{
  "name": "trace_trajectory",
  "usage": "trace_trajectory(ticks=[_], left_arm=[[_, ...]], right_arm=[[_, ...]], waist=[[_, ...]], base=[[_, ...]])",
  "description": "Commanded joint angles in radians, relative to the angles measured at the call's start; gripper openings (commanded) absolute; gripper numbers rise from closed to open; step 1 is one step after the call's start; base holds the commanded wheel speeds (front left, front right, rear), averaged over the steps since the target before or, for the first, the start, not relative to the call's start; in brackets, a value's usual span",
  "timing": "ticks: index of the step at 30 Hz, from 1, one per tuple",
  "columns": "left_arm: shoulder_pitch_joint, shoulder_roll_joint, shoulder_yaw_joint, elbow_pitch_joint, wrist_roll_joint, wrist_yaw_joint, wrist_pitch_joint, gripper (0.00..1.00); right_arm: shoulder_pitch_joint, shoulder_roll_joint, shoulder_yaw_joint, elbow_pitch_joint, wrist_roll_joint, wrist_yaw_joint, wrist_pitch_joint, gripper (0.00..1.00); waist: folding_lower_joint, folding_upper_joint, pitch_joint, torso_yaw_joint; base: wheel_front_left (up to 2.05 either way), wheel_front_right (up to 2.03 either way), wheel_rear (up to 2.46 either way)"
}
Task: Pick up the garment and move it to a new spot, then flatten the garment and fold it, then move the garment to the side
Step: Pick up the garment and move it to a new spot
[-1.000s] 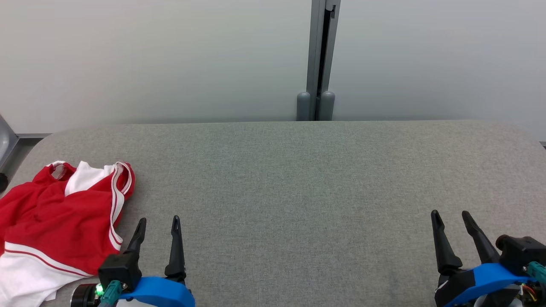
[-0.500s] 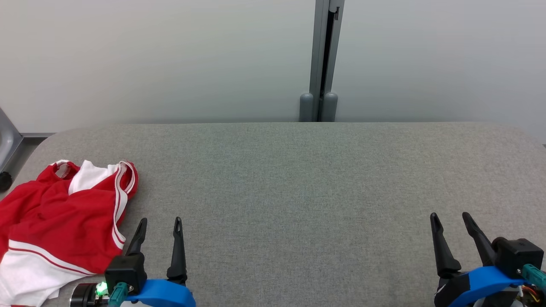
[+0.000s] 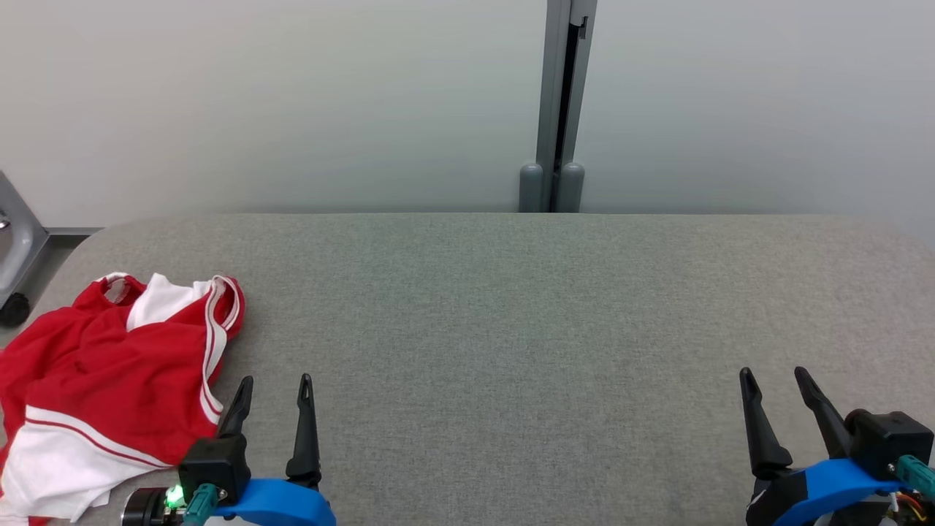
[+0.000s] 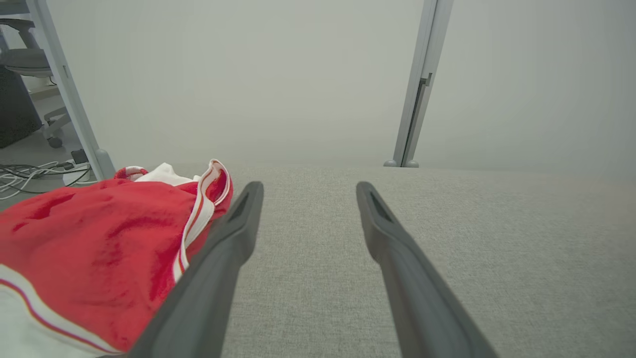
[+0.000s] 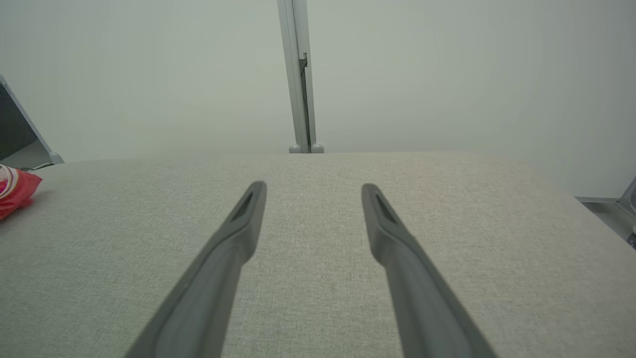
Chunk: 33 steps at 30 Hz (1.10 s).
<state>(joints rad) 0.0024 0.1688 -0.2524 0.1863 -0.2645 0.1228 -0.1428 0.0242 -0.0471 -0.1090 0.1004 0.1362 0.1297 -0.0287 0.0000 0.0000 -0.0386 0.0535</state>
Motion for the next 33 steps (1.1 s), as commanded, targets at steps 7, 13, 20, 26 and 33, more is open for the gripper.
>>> trace_trajectory(ticks=[7, 13, 20, 26, 33], left_arm=[[-0.017, 0.017, 0.000, -0.011, 0.013, 0.020, -0.007, 1.00], [-0.011, 0.032, 0.005, -0.030, 0.011, 0.028, 0.000, 1.00], [0.004, 0.047, 0.007, -0.043, 0.007, 0.031, 0.001, 1.00], [0.015, 0.057, 0.020, -0.047, 0.001, 0.045, -0.013, 1.00], [0.040, 0.060, 0.048, -0.067, -0.010, 0.071, -0.041, 1.00]], right_arm=[[0.020, -0.006, -0.006, -0.013, -0.007, 0.001, -0.013, 1.00], [0.023, -0.006, -0.009, -0.010, 0.000, 0.001, -0.017, 1.00], [0.020, -0.006, -0.003, 0.015, -0.006, 0.001, -0.018, 1.00], [0.000, -0.006, 0.021, 0.021, -0.020, 0.001, -0.047, 1.00], [-0.043, -0.006, 0.073, 0.026, -0.041, 0.001, -0.063, 1.00]], waist=[[0.0000, 0.0000, -0.004, 0.096], [0.0000, 0.0000, -0.008, 0.216], [0.0000, 0.0000, -0.004, 0.363], [0.0000, 0.0000, 0.010, 0.456], [0.0000, 0.0000, 0.038, 0.474]], base=[[0.00, 0.00, 0.00], [0.00, 0.00, 0.00], [0.00, 0.00, 0.00], [0.00, 0.00, 0.00], [0.00, 0.00, 0.00]])
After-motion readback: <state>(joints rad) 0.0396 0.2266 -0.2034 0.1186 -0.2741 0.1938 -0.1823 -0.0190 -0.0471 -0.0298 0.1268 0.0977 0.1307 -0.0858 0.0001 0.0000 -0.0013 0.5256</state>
